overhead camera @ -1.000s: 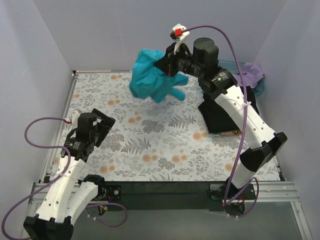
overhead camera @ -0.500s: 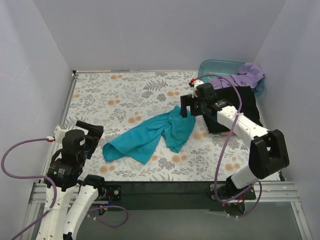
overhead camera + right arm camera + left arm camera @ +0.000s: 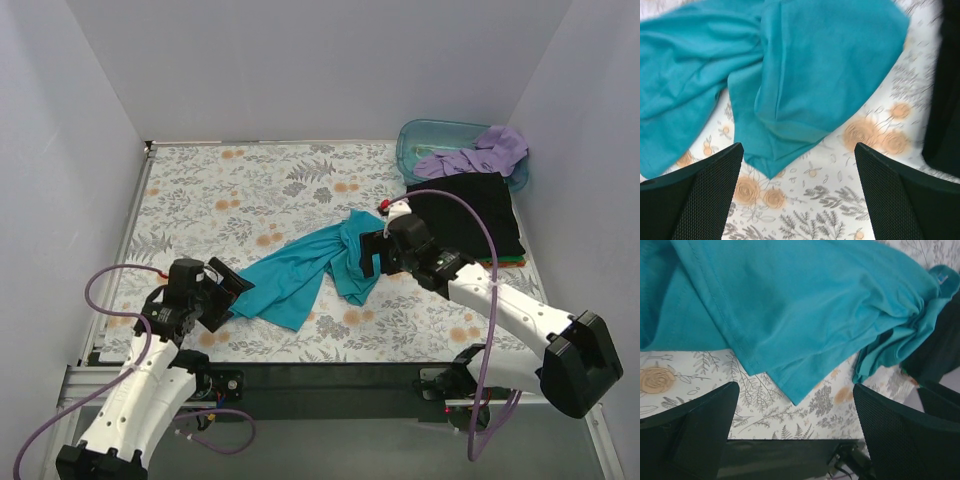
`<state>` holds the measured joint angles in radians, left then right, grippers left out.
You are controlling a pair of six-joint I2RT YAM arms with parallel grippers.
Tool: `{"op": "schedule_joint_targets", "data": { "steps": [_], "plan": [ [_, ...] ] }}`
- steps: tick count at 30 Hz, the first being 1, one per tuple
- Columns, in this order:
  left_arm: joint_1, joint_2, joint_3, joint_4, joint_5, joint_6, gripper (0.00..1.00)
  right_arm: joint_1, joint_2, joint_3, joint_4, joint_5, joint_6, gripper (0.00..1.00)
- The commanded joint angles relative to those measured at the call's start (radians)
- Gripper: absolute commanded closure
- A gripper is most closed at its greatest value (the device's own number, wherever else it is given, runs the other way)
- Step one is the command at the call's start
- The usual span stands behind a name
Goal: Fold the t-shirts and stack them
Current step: Flatten the tshirt out
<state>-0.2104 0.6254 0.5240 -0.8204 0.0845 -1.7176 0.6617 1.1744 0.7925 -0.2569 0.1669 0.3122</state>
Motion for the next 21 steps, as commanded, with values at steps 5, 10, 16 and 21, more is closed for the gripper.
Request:
{"op": "schedule_joint_targets", "data": {
  "steps": [5, 10, 16, 21],
  "plan": [
    [-0.151, -0.05, -0.105, 0.199, 0.166, -0.075, 0.02, 0.171, 0.102, -0.018, 0.036, 0.167, 0.136, 0.02],
    [-0.456, 0.15, -0.078, 0.27, -0.05, -0.204, 0.02, 0.194, 0.204, 0.022, 0.045, 0.221, 0.194, 0.02],
    [-0.661, 0.345, 0.008, 0.247, -0.199, -0.278, 0.06, 0.193, 0.261, 0.037, 0.08, 0.284, 0.231, 0.1],
    [-0.711, 0.465, 0.041, 0.198, -0.259, -0.338, 0.12, 0.193, 0.298, 0.056, 0.117, 0.28, 0.217, 0.16]
  ]
}}
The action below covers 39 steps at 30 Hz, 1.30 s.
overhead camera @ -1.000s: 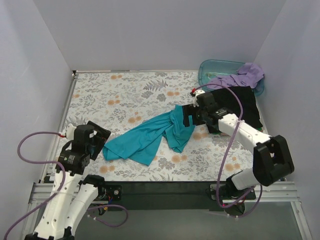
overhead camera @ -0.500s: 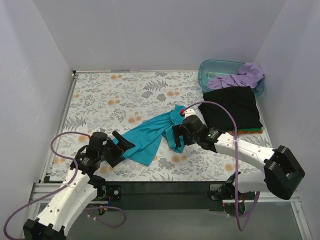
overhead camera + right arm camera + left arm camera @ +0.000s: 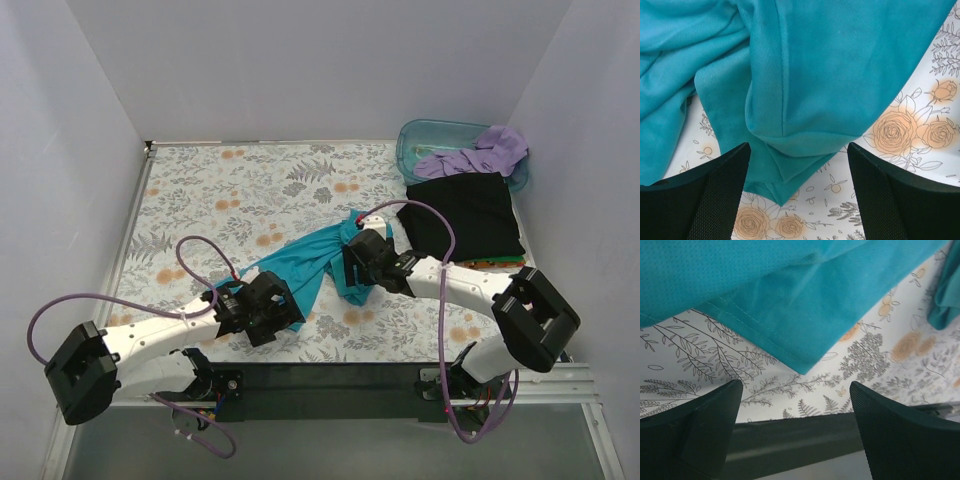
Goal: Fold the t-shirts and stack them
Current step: Flatten the tshirt out
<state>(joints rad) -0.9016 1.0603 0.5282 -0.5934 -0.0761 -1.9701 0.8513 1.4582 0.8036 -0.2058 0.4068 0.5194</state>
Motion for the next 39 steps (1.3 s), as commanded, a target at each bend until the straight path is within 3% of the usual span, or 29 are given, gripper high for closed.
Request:
{"op": "schedule_joint_targets", "data": {
  "steps": [1, 4, 9, 13, 16, 17, 22, 29, 33, 39],
  "plan": [
    [-0.028, 0.038, 0.038, -0.026, -0.105, -0.091, 0.12, 0.003, 0.025, 0.046, 0.075, 0.037, 0.004, 0.18],
    [-0.036, 0.085, 0.039, 0.016, -0.111, -0.09, 0.13, 0.003, 0.042, 0.054, 0.091, 0.047, 0.001, 0.22],
    [-0.04, 0.188, 0.075, 0.066, -0.116, -0.084, 0.22, 0.002, 0.071, 0.068, 0.111, 0.049, -0.016, 0.51],
    [-0.046, 0.279, 0.102, 0.066, -0.139, -0.073, 0.47, -0.003, 0.074, 0.057, 0.114, 0.052, -0.028, 0.74],
    [-0.045, 0.293, 0.131, 0.026, -0.204, -0.091, 0.85, -0.006, 0.042, 0.042, 0.115, 0.07, -0.035, 0.98],
    [-0.046, 0.291, 0.139, -0.006, -0.227, -0.095, 1.0, -0.006, 0.03, 0.031, 0.114, 0.078, -0.042, 0.99],
    [-0.045, 0.231, 0.2, -0.15, -0.391, -0.122, 1.0, -0.026, -0.1, -0.014, 0.112, 0.095, -0.082, 0.99],
    [-0.045, -0.063, 0.3, -0.256, -0.516, -0.081, 1.0, -0.041, -0.379, -0.04, 0.068, 0.056, -0.165, 0.99],
    [-0.046, -0.279, 0.425, -0.293, -0.57, -0.02, 1.0, -0.043, -0.579, 0.037, -0.009, 0.046, -0.214, 0.99],
    [-0.046, -0.431, 0.653, -0.204, -0.573, 0.226, 1.0, -0.043, -0.726, 0.297, -0.105, -0.002, -0.295, 0.99]
  ]
}}
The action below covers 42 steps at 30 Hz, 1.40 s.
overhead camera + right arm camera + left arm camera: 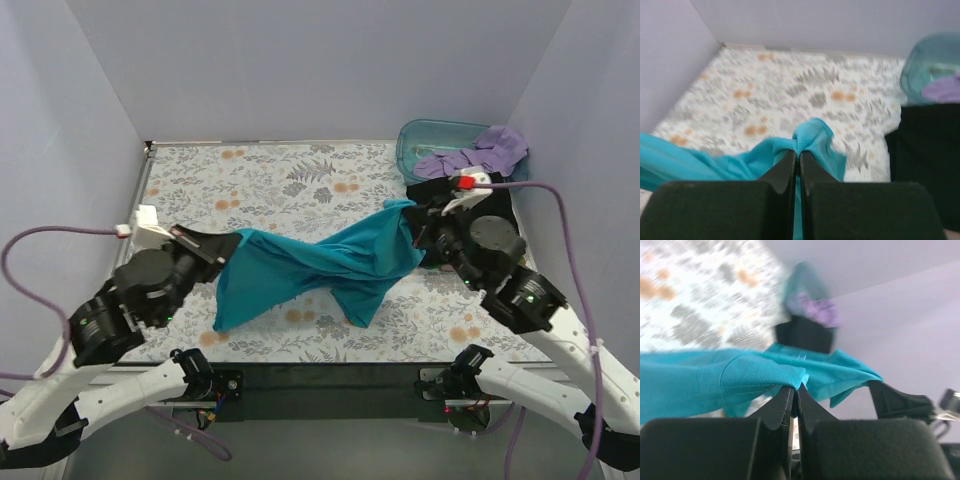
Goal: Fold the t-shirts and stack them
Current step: Flatten the tshirt out
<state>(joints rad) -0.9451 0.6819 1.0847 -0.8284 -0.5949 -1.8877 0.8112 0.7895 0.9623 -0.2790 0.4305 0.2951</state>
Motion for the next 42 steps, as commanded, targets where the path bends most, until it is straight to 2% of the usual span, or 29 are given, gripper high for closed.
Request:
{"op": "schedule_joint_targets", "data": {
  "steps": [1, 5, 9, 14, 18, 20, 22, 23, 24, 26, 27, 28, 29, 30, 31, 32, 33, 34, 35, 36, 38, 40, 41, 42],
  "plan": [
    [-0.003, -0.07, 0.162, 0.075, -0.043, 0.179, 1.0, -0.003, -0.061, 0.185, -0.044, -0.063, -0.082, 0.99],
    [-0.003, -0.065, 0.322, 0.109, 0.003, 0.306, 1.0, -0.003, -0.065, 0.425, -0.098, -0.188, -0.116, 0.99],
    [-0.003, -0.064, 0.423, 0.115, 0.004, 0.349, 1.0, -0.001, -0.056, 0.568, -0.152, -0.24, -0.14, 0.99],
    [-0.003, -0.036, 0.536, 0.143, -0.042, 0.414, 1.0, -0.003, -0.053, 0.661, -0.155, -0.263, -0.157, 0.99],
    [-0.001, 0.005, 0.546, 0.147, -0.078, 0.43, 1.0, -0.001, -0.021, 0.671, -0.154, -0.254, -0.155, 0.99],
    [-0.001, 0.028, 0.526, 0.149, -0.147, 0.423, 1.0, -0.003, 0.005, 0.65, -0.152, -0.202, -0.155, 0.99],
    [-0.003, 0.094, 0.486, 0.112, -0.434, 0.371, 1.0, -0.003, 0.068, 0.61, -0.141, -0.098, -0.155, 0.99],
    [-0.003, 0.16, 0.465, 0.065, -0.5, 0.322, 1.0, -0.001, 0.114, 0.571, -0.122, 0.016, -0.152, 0.99],
    [-0.003, 0.191, 0.451, -0.01, -0.626, 0.278, 1.0, -0.003, 0.143, 0.552, -0.111, 0.124, -0.157, 0.99],
    [0.0, 0.298, 0.422, -0.09, -0.71, 0.127, 1.0, -0.021, 0.305, 0.503, -0.077, 0.224, -0.171, 0.99],
    [0.114, 0.321, 0.368, -0.056, -0.689, 0.169, 1.0, -0.143, 0.398, 0.494, -0.066, 0.064, -0.134, 0.99],
    [0.203, 0.34, 0.283, 0.077, -0.54, 0.287, 1.0, -0.202, 0.492, 0.475, -0.024, -0.028, -0.082, 0.99],
    [0.441, 0.385, 0.191, 0.247, -0.262, 0.341, 1.0, -0.284, 0.538, 0.457, 0.066, -0.111, -0.07, 0.99],
    [0.667, 0.484, 0.129, 0.349, -0.021, 0.372, 1.0, -0.315, 0.688, 0.463, 0.165, -0.117, -0.109, 0.99],
    [0.845, 0.657, 0.135, 0.456, 0.136, 0.418, 1.0, -0.345, 0.821, 0.546, 0.193, -0.175, -0.137, 0.99],
    [0.9, 0.868, 0.229, 0.48, 0.267, 0.462, 0.7, -0.389, 0.969, 0.658, 0.192, -0.247, -0.149, 0.99],
    [0.923, 1.066, 0.408, 0.459, 0.318, 0.475, 0.48, -0.411, 1.114, 0.799, 0.178, -0.312, -0.174, 0.75],
    [0.93, 1.182, 0.655, 0.33, 0.339, 0.499, 0.02, -0.417, 1.242, 0.873, 0.113, -0.335, -0.188, 0.34],
    [0.937, 1.416, 0.873, 0.081, 0.289, 0.484, 0.02, -0.428, 1.336, 1.041, 0.007, -0.341, -0.189, 0.15],
    [0.937, 1.459, 0.973, 0.014, 0.262, 0.483, 0.02, -0.426, 1.364, 1.152, -0.041, -0.343, -0.191, 0.02],
    [0.939, 1.481, 1.043, -0.058, 0.236, 0.47, 0.02, -0.426, 1.369, 1.147, -0.087, -0.355, -0.206, 0.02],
    [0.939, 1.431, 0.91, -0.043, 0.236, 0.454, 0.02, -0.423, 1.271, 1.052, -0.085, -0.374, -0.202, 0.02],
    [0.939, 1.203, 0.648, 0.024, 0.291, 0.406, 0.02, -0.422, 1.088, 0.823, -0.068, -0.398, -0.167, 0.02],
    [0.939, 1.2, 0.53, 0.053, 0.319, 0.406, 0.02, -0.417, 1.087, 0.82, -0.068, -0.415, -0.166, 0.02]
  ]
}}
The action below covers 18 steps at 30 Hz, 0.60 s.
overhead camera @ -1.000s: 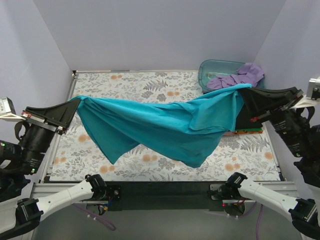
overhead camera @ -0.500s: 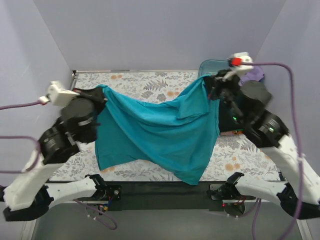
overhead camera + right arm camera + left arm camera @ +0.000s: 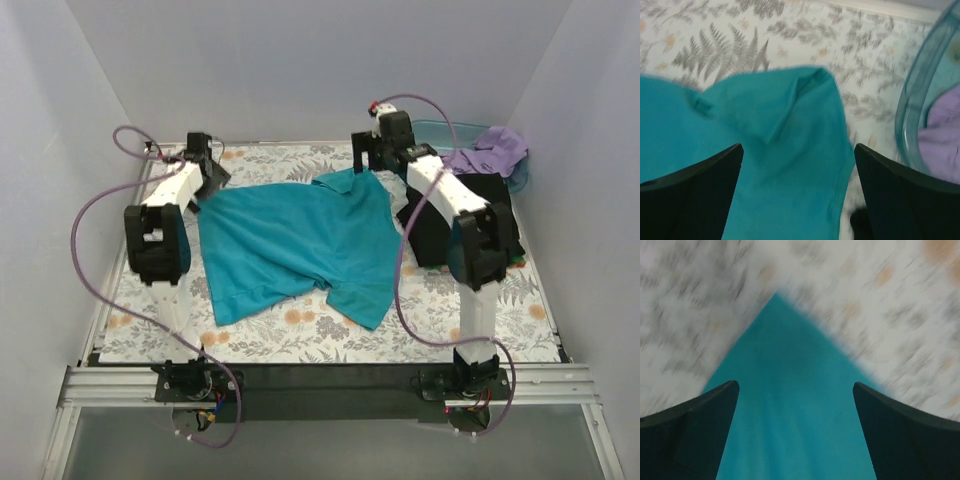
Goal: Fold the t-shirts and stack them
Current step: Flatten the tshirt out
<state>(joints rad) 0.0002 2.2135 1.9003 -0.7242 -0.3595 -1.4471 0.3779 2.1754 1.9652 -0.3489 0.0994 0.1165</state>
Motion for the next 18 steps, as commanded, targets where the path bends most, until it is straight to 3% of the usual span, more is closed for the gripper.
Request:
{"op": "schedule_joint_targets", "data": {
  "steps": [1, 3, 4, 7, 11, 14, 18],
  "plan": [
    [-0.006, -0.471, -0.385, -0.023, 0.106, -0.071, 0.02, 0.022, -0.406, -0.328, 0.022, -0.089, 0.031, 0.02],
    [-0.006, -0.624, -0.665, 0.049, 0.186, -0.096, 0.02, 0.052, -0.515, -0.475, 0.045, -0.069, 0.04, 0.02],
    [-0.008, -0.762, -0.734, 0.051, 0.197, -0.114, 0.02, 0.067, -0.625, -0.618, 0.074, -0.052, 0.052, 0.02],
    [-0.016, -1.01, -0.992, 0.039, 0.205, -0.193, 0.02, 0.113, -0.834, -0.845, 0.132, 0.0, 0.133, 0.02],
    [-0.026, -1.217, -1.168, -0.024, 0.24, -0.225, 0.02, 0.136, -1.027, -1.196, 0.174, -0.018, 0.245, 0.02],
    [-0.028, -1.302, -1.269, -0.034, 0.281, -0.234, 0.04, 0.139, -1.126, -1.307, 0.192, -0.04, 0.29, 0.02],
    [-0.028, -1.342, -1.299, -0.029, 0.298, -0.243, 0.15, 0.142, -1.209, -1.434, 0.205, -0.05, 0.33, 0.02]
  ]
}}
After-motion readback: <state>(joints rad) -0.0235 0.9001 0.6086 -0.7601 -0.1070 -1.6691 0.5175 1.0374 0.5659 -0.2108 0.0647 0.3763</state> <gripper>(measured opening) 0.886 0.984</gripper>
